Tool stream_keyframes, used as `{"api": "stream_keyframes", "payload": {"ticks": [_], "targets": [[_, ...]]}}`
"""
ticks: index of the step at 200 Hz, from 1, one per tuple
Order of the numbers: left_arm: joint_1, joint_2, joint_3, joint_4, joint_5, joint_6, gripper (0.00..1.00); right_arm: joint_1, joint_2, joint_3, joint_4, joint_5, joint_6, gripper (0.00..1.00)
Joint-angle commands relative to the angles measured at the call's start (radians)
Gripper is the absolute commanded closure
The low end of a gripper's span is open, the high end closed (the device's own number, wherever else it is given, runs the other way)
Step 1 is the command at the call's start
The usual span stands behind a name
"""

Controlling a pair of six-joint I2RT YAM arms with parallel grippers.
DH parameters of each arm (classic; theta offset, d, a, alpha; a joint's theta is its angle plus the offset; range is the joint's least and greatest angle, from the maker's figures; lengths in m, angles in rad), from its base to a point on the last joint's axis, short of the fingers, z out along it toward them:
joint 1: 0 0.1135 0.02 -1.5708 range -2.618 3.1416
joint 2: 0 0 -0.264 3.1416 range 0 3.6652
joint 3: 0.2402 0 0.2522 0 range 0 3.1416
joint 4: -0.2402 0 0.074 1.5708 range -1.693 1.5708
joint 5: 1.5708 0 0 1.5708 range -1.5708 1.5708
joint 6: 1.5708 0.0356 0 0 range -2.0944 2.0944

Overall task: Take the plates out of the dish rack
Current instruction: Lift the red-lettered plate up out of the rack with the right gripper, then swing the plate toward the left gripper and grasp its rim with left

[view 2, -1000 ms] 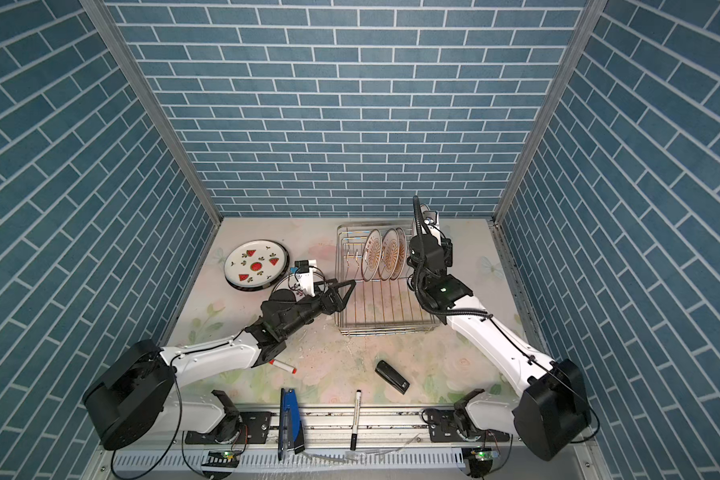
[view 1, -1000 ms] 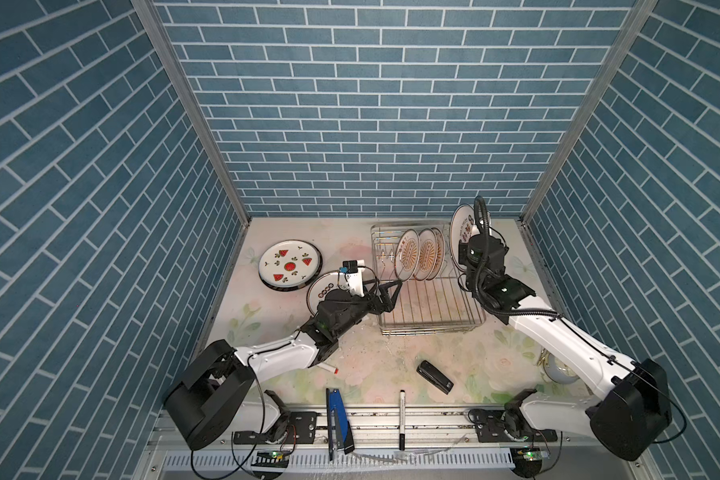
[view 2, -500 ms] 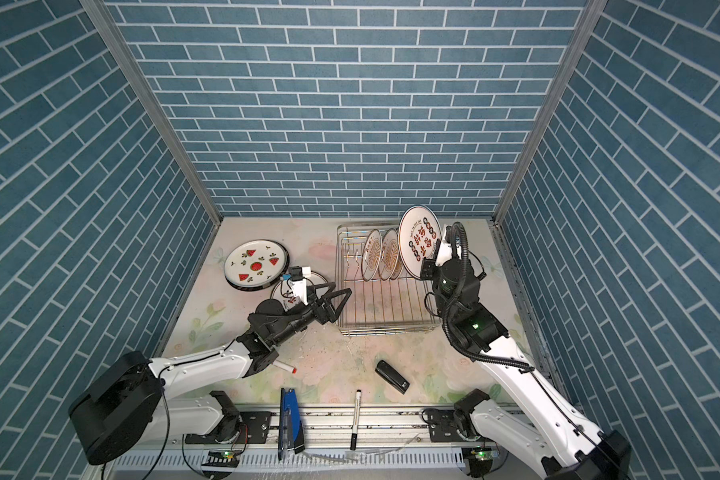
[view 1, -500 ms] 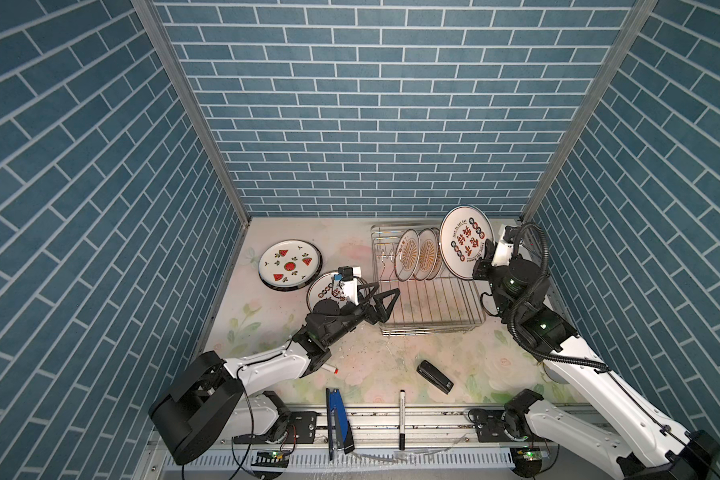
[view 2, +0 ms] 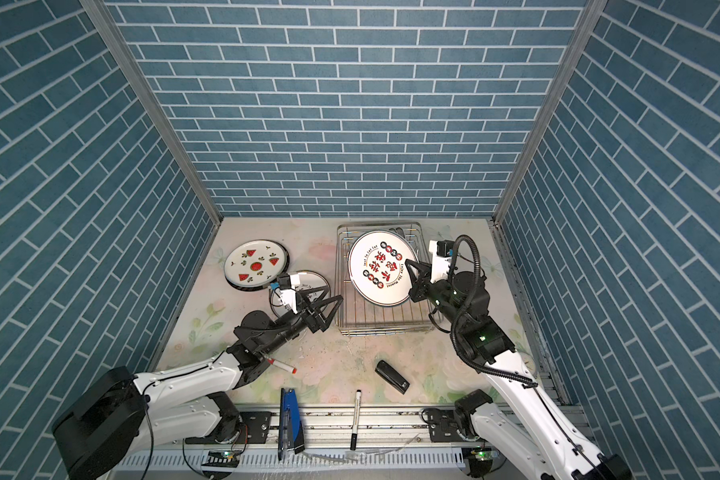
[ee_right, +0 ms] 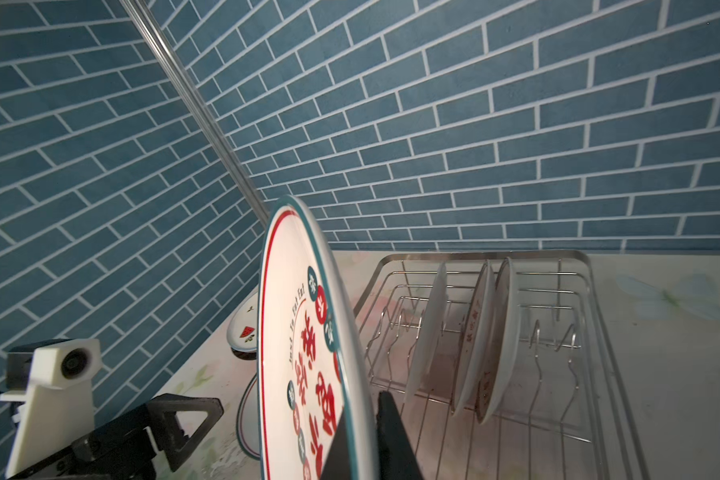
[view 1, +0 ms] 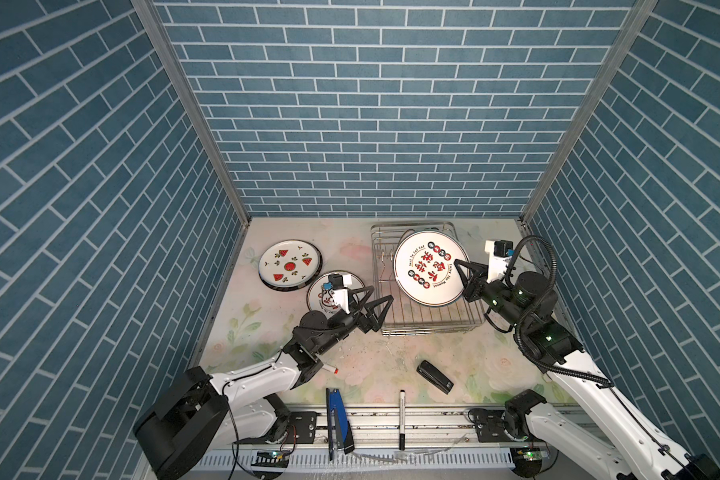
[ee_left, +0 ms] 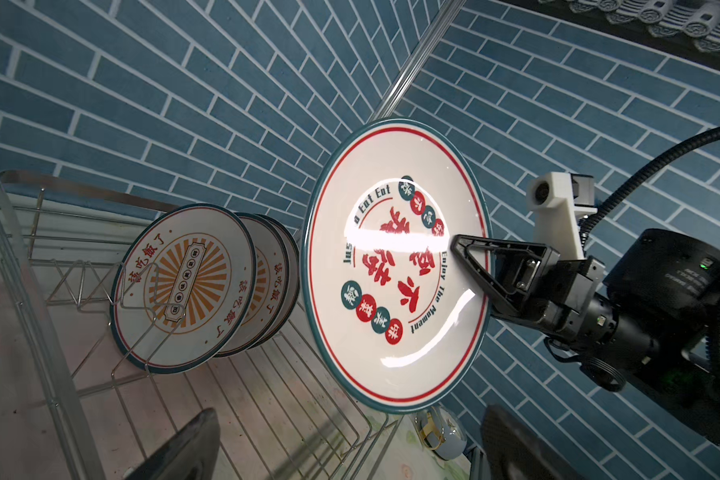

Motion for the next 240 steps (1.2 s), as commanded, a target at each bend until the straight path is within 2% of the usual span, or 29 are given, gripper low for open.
{"api": "stream_keyframes", "payload": {"ticks": [1, 40, 60, 144, 170, 198, 227, 240], "targets": [[-0.006, -0.011, -0.011, 0.041, 0.019, 0.008, 0.02, -0.023, -0.028, -0.046, 0.203, -0.209, 0.161, 1.00], [-0.010, 0.048, 0.016, 0.115, 0.056, -0.034, 0.13, -0.041, -0.029, -0.096, 0.263, -0.273, 0.211, 1.00], [-0.014, 0.089, 0.049, 0.122, 0.055, -0.051, 0.32, -0.051, -0.024, -0.118, 0.294, -0.297, 0.222, 1.00], [-0.016, 0.201, 0.094, 0.186, 0.060, -0.108, 0.70, -0.074, 0.044, -0.137, 0.370, -0.379, 0.237, 1.00], [-0.016, 0.218, 0.104, 0.170, 0.035, -0.116, 0.72, -0.074, 0.066, -0.131, 0.361, -0.392, 0.224, 1.00], [-0.014, 0.260, 0.111, 0.211, 0.058, -0.135, 0.76, -0.075, 0.079, -0.128, 0.348, -0.379, 0.209, 1.00], [-0.014, 0.264, 0.127, 0.180, 0.049, -0.143, 0.87, -0.075, 0.095, -0.123, 0.337, -0.372, 0.195, 1.00], [-0.014, 0.264, 0.136, 0.158, 0.046, -0.146, 0.89, -0.075, 0.108, -0.117, 0.331, -0.371, 0.195, 1.00]]}}
